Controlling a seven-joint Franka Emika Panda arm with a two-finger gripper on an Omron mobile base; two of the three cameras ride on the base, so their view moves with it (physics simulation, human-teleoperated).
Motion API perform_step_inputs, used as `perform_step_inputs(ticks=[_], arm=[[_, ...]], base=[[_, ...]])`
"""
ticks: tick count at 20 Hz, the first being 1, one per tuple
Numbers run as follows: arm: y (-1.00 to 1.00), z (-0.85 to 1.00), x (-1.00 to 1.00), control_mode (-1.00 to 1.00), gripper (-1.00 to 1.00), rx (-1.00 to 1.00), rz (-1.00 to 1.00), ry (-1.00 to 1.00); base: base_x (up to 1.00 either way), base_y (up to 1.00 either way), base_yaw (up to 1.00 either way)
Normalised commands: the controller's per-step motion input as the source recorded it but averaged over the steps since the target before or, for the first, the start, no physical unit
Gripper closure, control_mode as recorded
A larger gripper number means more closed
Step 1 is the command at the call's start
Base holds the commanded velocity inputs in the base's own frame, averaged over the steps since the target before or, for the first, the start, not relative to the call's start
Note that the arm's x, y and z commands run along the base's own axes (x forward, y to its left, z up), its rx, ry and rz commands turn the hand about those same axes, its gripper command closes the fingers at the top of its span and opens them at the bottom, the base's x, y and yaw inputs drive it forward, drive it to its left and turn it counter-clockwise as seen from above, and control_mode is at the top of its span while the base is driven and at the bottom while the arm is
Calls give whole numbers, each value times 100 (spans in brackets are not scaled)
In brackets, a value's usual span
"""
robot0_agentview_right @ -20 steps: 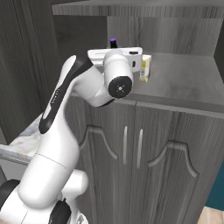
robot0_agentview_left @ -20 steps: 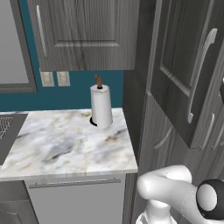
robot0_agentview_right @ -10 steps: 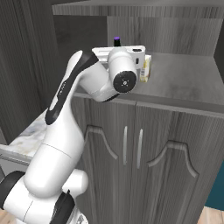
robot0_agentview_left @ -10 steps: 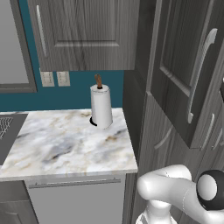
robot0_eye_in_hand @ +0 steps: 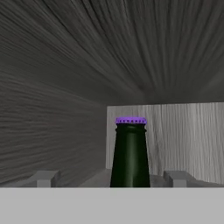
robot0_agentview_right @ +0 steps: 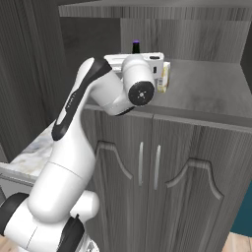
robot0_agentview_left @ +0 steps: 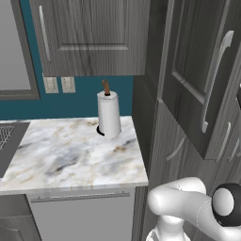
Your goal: Pick the beer, boxed drink from the counter and place them in the open cabinet.
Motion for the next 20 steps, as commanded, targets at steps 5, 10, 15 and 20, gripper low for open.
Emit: perform_step_inputs(ticks=[5,10,15,20], arm=[[0,0,0,-100,-100,0,0,0],[-2,0,0,-100,-100,0,0,0],[-16,13,-5,-100,-100,0,-1,0],[-7,21,-23,-100,-100,0,0,0]], base=[[0,0,0],[0,0,0],[0,0,0],[0,0,0]])
